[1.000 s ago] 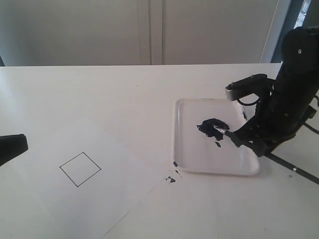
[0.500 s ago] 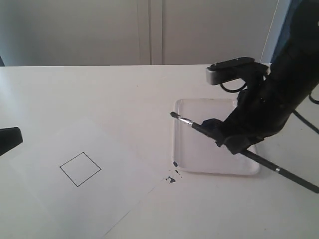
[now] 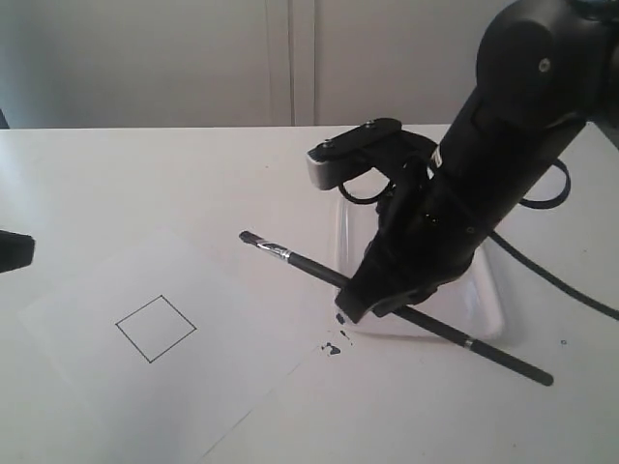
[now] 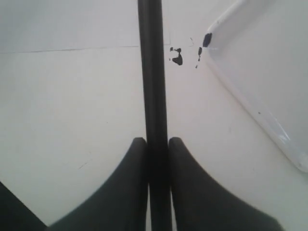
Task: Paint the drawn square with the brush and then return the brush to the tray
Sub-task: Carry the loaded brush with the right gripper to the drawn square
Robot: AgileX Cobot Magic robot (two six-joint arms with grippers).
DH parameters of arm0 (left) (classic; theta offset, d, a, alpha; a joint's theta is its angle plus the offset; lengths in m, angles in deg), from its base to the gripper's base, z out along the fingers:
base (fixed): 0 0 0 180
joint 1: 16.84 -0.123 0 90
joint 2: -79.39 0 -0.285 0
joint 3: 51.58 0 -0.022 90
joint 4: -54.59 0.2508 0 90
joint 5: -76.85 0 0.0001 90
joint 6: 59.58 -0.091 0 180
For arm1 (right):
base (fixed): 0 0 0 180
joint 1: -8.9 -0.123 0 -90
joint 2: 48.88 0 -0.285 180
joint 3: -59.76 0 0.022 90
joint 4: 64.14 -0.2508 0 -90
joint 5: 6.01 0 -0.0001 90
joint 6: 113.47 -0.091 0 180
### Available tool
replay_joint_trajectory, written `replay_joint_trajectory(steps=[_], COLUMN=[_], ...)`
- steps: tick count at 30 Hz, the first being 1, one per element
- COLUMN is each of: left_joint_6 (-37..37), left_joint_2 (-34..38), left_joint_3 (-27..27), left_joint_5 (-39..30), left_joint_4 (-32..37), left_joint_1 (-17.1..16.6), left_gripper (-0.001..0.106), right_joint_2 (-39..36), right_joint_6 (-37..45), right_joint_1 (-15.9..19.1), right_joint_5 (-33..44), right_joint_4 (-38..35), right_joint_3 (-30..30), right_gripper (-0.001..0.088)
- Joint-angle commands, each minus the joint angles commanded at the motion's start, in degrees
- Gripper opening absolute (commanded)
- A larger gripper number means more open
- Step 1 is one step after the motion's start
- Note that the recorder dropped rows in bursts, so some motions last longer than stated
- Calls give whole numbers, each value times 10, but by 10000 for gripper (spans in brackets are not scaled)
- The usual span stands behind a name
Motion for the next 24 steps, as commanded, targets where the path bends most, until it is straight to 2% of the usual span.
replay_joint_trajectory(steps=[6,10,12,18,24], left_joint_6=[-2,-11,-18,-27,-65], left_joint_2=[90,163,203,264,316], left_joint_3=[-7,-7,-18,-50,-65], left_joint_5=[11,40,44,57,89], left_joint_4=[13,14,12,12,17], left_joint_1=[0,3,3,4,44], left_gripper=[340,340,340,340,340], right_joint_2=[-1,-8,-17,-56,-106], right_joint_6=[-2,-2,-2,-2,-4], right_joint_1=[-43,-59,-67,-92,-113], right_joint_5=[-34,-42,-39,-43,-42], right_joint_4=[1,2,4,30,42], right_joint_3=[0,0,0,0,-35], right_gripper=[0,0,0,0,0])
